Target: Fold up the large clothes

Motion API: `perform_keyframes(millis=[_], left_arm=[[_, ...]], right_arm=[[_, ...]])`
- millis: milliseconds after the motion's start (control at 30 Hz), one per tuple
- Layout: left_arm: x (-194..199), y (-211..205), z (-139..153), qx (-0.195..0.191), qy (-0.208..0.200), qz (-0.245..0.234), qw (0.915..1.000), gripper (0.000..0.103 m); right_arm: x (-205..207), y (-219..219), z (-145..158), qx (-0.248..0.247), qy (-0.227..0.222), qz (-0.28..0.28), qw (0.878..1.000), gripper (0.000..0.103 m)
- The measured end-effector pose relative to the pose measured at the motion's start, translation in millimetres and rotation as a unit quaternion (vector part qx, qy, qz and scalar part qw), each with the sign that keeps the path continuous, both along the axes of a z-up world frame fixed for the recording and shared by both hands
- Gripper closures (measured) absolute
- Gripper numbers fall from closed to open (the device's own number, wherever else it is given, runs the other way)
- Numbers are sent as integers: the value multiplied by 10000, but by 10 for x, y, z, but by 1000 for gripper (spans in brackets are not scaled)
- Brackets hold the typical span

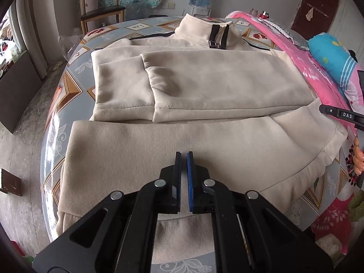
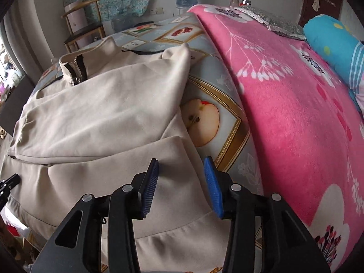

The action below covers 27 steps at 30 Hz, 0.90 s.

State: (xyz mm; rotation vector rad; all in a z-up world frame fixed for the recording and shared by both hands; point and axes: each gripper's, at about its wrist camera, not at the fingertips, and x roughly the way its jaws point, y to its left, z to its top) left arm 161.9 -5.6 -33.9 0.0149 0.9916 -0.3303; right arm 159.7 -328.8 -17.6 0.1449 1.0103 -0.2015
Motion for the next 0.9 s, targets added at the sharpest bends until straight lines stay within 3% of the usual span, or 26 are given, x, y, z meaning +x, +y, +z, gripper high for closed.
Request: perform_keyframes(millis=[300,367,467,700,900], left_arm=[[2,-14,6,38,-2,46,10000,97],[4,-16,5,46,-6,58,10000,97],[1,-16,5,51,-18,59,10000,97],[3,-18,7,57,-26,90,9999,97],[-18,-13,-3,86,-111,43,9999,97]], right_arm=[[51,217,63,-348,-197,563,9976,64],[109,241,-15,-433,-67,659,9969,74],[116,210,-14,-140,-166,654,9976,91],[-75,243,502,-69,-1289,337,9911,95],[207,45,-82,150,-745,58,9971,95]])
